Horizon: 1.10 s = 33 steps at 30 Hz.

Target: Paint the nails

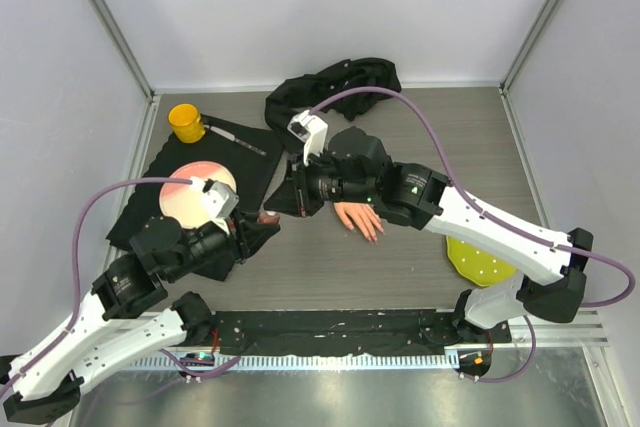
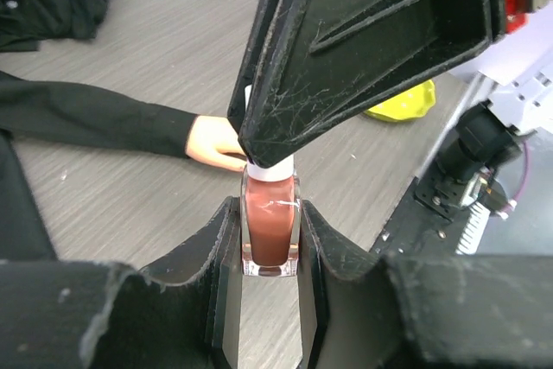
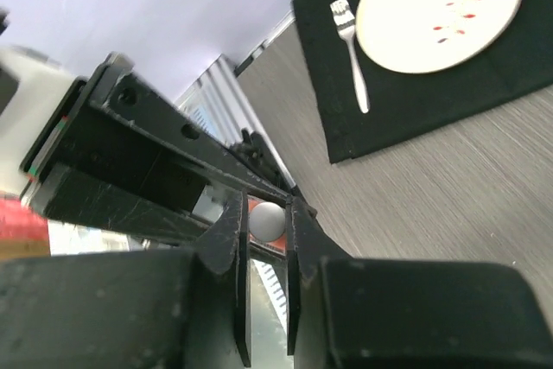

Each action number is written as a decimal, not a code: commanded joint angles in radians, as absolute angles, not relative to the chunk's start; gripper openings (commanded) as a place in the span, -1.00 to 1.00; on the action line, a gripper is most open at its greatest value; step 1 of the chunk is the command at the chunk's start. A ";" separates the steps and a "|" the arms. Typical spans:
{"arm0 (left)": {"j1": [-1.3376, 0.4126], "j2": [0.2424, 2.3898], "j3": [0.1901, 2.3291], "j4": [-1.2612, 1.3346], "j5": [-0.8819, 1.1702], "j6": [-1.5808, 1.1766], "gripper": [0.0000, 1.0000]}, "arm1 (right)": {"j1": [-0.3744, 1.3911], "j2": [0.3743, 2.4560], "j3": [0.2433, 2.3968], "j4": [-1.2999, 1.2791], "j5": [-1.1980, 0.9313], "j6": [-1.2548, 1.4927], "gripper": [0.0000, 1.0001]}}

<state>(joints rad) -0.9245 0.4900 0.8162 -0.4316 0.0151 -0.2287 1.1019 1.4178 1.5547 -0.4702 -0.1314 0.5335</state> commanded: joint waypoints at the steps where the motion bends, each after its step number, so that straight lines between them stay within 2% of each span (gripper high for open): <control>1: -0.923 0.495 0.841 -0.348 0.184 -0.259 -1.00 | 1.108 1.370 1.503 -0.335 -0.421 0.405 -0.98; 2: -0.925 0.502 0.847 -0.348 0.240 -0.271 -1.00 | 1.106 1.364 1.453 -0.295 -0.508 0.335 -0.98; 3: -0.923 0.514 0.853 -0.330 0.391 -0.287 -1.00 | 1.106 1.355 1.427 -0.254 -0.605 0.312 -0.98; 4: -0.923 0.521 0.854 -0.313 0.467 -0.308 -1.00 | 1.106 1.353 1.401 -0.159 -0.837 0.305 -0.98; 6: -0.923 0.537 0.857 -0.264 0.681 -0.379 -1.00 | 1.106 1.353 1.335 -0.042 -1.002 0.352 -0.98; 8: -0.925 0.538 0.854 -0.227 0.751 -0.447 -1.00 | 1.106 1.361 1.310 0.072 -1.101 0.376 -0.98; 16: -0.925 0.416 0.844 -0.265 0.586 -0.419 -1.00 | 1.098 1.309 1.253 0.063 -1.063 0.321 -0.98; 19: -0.923 0.411 0.861 -0.305 0.467 -0.399 -1.00 | 1.100 1.289 1.239 0.040 -0.993 0.313 -0.98; 22: -0.923 0.422 0.877 -0.353 0.326 -0.384 -1.00 | 1.098 1.264 1.261 -0.053 -0.789 0.296 -0.98; 23: -0.923 0.431 0.884 -0.374 0.292 -0.374 -1.00 | 1.097 1.258 1.272 -0.080 -0.729 0.305 -0.62; 24: -0.923 0.434 0.885 -0.385 0.258 -0.365 -1.00 | 1.100 1.256 1.287 -0.147 -0.566 0.311 -0.35; 26: -0.923 0.446 0.887 -0.417 0.168 -0.331 -1.00 | 1.098 1.255 1.344 -0.224 -0.424 0.333 0.09; 27: -0.923 0.451 0.888 -0.425 0.144 -0.318 -1.00 | 1.098 1.250 1.360 -0.294 -0.265 0.348 0.20; 29: -0.923 0.462 0.891 -0.448 0.079 -0.281 -1.00 | 1.098 1.246 1.403 -0.348 -0.162 0.397 0.37; 33: -0.923 0.515 0.897 -0.459 0.051 -0.235 -1.00 | 1.100 1.239 1.436 -0.402 -0.061 0.463 0.37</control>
<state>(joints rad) -0.9268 0.4633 0.8585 -0.4545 0.1635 -0.3172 1.0977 1.2789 1.3666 -0.3038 -0.2893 0.3794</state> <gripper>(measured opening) 0.293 0.685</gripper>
